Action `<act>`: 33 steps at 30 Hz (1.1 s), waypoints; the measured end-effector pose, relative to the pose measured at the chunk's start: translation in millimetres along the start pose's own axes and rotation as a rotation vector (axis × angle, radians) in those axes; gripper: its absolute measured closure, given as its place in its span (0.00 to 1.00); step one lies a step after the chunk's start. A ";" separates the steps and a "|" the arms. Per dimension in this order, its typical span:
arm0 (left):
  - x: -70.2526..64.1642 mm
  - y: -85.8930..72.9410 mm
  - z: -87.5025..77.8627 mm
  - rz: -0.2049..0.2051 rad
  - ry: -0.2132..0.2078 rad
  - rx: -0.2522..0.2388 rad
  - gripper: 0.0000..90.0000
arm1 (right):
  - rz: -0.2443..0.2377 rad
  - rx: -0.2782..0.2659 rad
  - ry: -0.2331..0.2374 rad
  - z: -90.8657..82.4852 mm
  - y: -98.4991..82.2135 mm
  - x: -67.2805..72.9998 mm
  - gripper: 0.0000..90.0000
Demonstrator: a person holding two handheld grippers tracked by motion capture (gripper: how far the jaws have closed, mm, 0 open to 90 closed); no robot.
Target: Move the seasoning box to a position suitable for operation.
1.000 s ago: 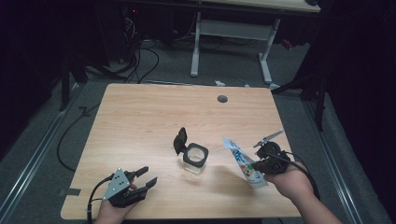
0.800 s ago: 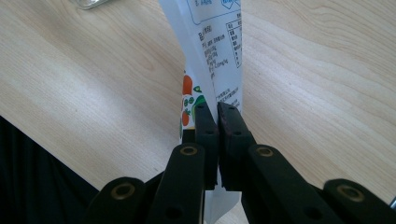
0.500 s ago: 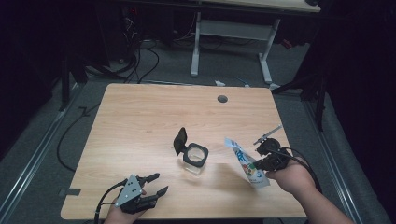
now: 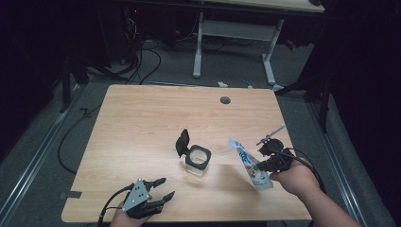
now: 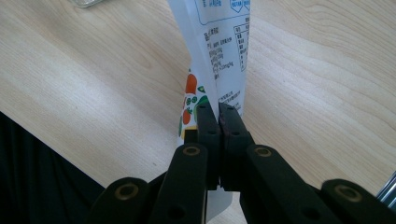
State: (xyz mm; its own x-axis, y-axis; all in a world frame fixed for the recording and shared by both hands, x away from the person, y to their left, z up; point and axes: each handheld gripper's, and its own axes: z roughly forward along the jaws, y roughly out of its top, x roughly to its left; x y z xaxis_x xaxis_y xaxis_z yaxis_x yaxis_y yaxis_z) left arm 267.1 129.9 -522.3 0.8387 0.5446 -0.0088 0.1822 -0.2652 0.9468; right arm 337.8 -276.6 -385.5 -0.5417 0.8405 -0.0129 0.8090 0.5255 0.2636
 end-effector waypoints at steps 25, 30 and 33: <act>-21.9 7.8 36.4 0.018 -0.072 0.028 0.38 | -0.035 0.030 0.023 -7.6 6.9 6.2 1.00; -29.3 10.0 46.2 0.014 -0.098 0.026 0.34 | -0.039 0.024 0.032 -8.3 8.0 11.6 1.00; -35.6 12.0 54.5 0.003 -0.120 0.017 0.33 | -0.025 0.027 0.042 -9.6 8.0 16.4 1.00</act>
State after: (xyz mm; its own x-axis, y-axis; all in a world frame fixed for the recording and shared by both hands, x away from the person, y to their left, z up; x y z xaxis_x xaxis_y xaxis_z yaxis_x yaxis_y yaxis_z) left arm 267.4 64.0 -528.2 0.8944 0.4451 -0.0449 0.1870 -0.2809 0.9413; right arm 333.3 -259.9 -374.3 -0.5705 0.8210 0.0213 0.8005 0.5502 0.2376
